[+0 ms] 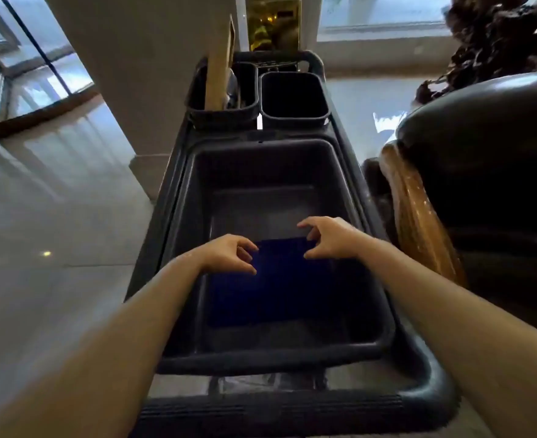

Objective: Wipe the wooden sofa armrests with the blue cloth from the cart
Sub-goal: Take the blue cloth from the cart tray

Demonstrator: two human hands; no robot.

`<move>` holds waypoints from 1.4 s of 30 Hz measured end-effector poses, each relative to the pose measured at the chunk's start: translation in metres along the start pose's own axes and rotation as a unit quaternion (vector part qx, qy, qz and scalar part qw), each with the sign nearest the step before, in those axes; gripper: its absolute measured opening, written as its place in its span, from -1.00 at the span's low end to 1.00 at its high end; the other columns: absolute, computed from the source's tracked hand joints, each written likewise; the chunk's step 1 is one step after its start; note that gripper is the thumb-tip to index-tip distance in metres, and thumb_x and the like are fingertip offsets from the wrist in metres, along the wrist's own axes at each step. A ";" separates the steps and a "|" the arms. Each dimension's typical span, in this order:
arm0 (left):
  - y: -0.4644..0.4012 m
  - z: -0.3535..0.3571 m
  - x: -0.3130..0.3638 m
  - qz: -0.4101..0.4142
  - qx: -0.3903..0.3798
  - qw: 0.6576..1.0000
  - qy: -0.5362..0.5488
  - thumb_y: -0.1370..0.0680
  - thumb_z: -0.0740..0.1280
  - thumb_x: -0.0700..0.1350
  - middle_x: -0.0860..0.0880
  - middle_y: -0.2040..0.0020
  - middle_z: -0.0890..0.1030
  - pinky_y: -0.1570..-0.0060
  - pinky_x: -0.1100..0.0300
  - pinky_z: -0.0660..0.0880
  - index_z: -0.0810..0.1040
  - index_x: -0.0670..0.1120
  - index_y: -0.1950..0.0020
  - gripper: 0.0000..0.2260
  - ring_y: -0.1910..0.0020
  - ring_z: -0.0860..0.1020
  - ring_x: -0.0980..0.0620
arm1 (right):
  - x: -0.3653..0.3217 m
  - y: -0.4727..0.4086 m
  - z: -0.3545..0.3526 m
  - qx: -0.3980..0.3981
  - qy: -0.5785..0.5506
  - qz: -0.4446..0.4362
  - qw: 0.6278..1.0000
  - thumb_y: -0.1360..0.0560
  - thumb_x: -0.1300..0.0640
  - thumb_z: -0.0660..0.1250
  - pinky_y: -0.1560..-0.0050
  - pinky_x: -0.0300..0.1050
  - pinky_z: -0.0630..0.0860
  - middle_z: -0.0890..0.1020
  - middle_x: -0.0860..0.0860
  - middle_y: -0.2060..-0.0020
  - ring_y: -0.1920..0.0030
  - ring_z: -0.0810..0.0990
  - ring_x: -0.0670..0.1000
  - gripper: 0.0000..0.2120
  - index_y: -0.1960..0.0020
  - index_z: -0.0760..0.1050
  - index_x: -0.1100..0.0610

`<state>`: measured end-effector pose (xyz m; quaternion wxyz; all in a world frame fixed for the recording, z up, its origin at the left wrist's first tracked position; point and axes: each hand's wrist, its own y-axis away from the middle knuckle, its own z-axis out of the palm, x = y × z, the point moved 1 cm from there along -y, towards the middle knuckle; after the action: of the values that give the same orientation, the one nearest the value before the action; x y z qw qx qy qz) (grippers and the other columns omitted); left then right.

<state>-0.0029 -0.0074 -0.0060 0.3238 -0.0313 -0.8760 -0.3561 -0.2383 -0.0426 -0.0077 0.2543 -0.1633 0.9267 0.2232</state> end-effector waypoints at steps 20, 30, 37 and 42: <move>-0.068 0.069 -0.082 -0.068 0.217 0.972 -0.063 -0.40 0.44 -0.18 -0.14 -0.31 0.42 -0.33 0.07 0.31 0.40 -0.15 -0.33 -0.48 -0.29 0.39 -0.08 | 0.047 -0.039 0.106 0.040 0.122 0.077 0.989 -0.40 0.06 0.40 -0.10 0.02 0.46 0.42 0.05 -0.26 -0.23 0.35 0.10 -0.47 -0.34 0.36 0.04; -0.055 0.077 -0.081 -0.118 0.256 0.960 -0.008 -0.43 0.37 -0.25 -0.07 -0.03 0.63 -0.01 0.09 0.50 0.60 -0.07 0.14 -0.90 0.00 0.56 -0.04 | 0.041 -0.034 0.103 -0.021 0.043 0.113 0.992 -0.42 0.25 0.33 0.05 -0.04 0.52 0.57 0.06 -0.09 -0.05 0.53 0.09 -0.78 -0.04 0.53 0.08; -0.041 0.081 -0.085 -0.138 0.221 0.965 0.038 -0.44 0.38 -0.27 -0.10 0.07 0.67 0.02 0.17 0.47 0.64 -0.12 0.21 -0.91 0.06 0.58 -0.01 | 0.044 -0.016 0.103 -0.045 -0.041 0.143 0.988 -0.36 0.30 0.39 0.12 -0.16 0.47 0.63 0.11 0.01 0.02 0.58 0.07 -0.88 0.12 0.56 0.15; -0.034 0.066 -0.076 -0.121 0.213 0.966 0.081 -0.42 0.41 -0.25 -0.09 0.08 0.67 0.04 0.22 0.43 0.66 -0.14 0.16 -0.95 0.10 0.56 0.04 | 0.036 -0.011 0.092 -0.025 -0.059 0.150 0.987 -0.30 0.28 0.46 0.16 -0.22 0.46 0.68 0.11 0.12 0.12 0.60 0.03 -0.91 0.20 0.63 0.17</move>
<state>0.0111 0.0236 -0.1064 0.3475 0.1734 -0.8998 -0.1988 -0.2267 -0.0135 -0.1018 0.2675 -0.0150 0.9183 0.2914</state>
